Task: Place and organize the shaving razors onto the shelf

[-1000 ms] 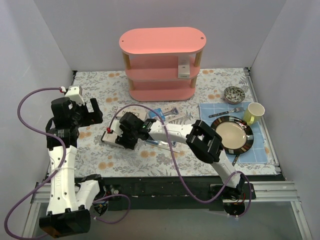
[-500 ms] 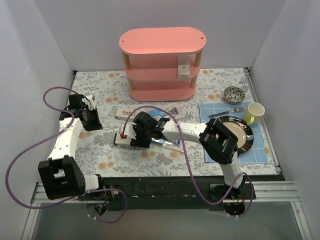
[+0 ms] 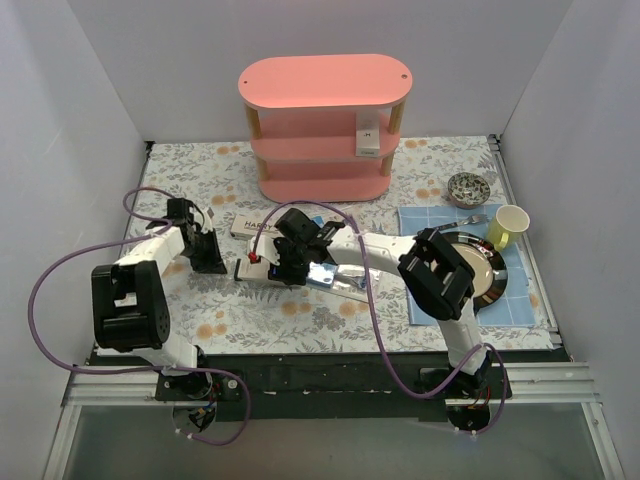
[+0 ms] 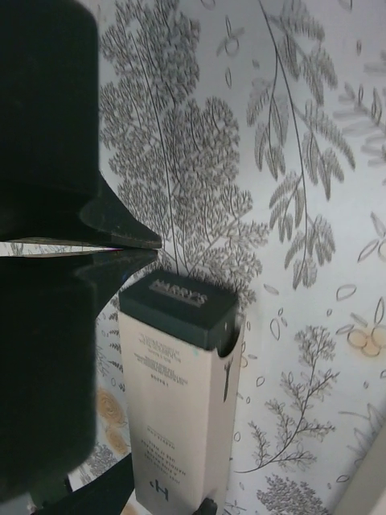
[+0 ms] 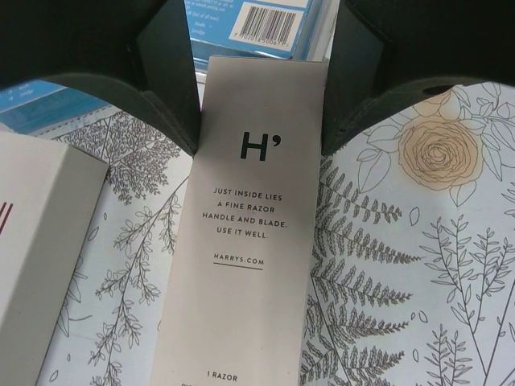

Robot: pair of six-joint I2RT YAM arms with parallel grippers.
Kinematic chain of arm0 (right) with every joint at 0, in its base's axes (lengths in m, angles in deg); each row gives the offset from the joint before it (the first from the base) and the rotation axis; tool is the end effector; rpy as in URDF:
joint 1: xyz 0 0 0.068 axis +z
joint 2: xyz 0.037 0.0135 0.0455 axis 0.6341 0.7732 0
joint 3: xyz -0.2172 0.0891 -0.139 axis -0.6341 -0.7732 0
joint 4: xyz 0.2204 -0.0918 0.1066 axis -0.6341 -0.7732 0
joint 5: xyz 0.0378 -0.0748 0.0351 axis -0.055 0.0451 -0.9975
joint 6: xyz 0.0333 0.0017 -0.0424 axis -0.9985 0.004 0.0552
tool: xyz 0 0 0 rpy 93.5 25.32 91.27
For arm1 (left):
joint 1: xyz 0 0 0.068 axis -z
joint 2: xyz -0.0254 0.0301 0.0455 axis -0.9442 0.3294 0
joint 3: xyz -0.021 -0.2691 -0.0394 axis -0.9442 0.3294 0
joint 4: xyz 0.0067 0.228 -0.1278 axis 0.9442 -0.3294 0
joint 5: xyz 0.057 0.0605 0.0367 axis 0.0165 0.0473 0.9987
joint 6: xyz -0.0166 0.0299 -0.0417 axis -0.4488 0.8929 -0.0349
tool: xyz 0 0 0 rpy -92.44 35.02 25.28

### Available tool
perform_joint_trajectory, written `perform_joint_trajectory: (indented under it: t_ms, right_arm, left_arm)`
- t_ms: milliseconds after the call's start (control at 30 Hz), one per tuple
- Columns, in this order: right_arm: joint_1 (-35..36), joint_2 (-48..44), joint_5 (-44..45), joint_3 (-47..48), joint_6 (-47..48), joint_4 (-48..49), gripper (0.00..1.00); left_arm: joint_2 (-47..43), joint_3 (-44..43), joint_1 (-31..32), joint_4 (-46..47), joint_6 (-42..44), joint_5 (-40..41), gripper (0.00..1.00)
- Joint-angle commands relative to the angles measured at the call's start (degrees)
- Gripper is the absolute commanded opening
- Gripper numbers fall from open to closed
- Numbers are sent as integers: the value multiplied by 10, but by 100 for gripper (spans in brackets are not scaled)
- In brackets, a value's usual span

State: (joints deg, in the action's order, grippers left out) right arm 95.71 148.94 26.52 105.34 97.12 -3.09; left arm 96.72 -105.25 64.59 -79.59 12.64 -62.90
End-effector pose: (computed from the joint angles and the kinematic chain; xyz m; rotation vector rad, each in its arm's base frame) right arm 0.2420 0.3775 0.1837 -1.8387 1.6587 0.4301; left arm 0.2749 0.0192 0.1794 -1.1929 2.6708 -0.5486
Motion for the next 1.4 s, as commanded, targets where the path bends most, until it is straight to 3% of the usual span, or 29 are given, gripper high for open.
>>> perform_joint_trajectory:
  t_ms: [0,233,433,533,900,1067,1100,1167,1200,1367]
  right_arm:
    - [2,25,-28,35,6,-28,52]
    - [-1,60,-28,87,2,-44,53]
    - [-6,75,-31,114,-2,-57,54]
    - [-8,86,-42,137,-11,-70,62]
    - [-16,83,-57,122,-20,-70,64]
    - [-17,64,-39,113,-5,-69,67]
    - [-18,58,-36,107,4,-67,71]
    - [-18,46,-36,89,20,-61,73]
    - [-18,44,-36,85,33,-55,73]
    - [-20,60,-61,90,68,-79,67]
  left_arm:
    - [9,16,39,48,-17,-28,0]
    - [37,1,72,52,-24,-48,0]
    - [6,9,72,64,-24,-82,0]
    - [12,5,86,67,-38,-89,0]
    - [5,12,91,68,-34,-78,0]
    - [-20,-17,89,8,-14,-18,1]
    - [-26,-32,88,-17,-6,-4,19]
    - [-46,-44,85,-37,13,4,35]
    - [-53,-51,85,-50,33,9,49]
    - [-84,-64,85,-58,95,23,72]
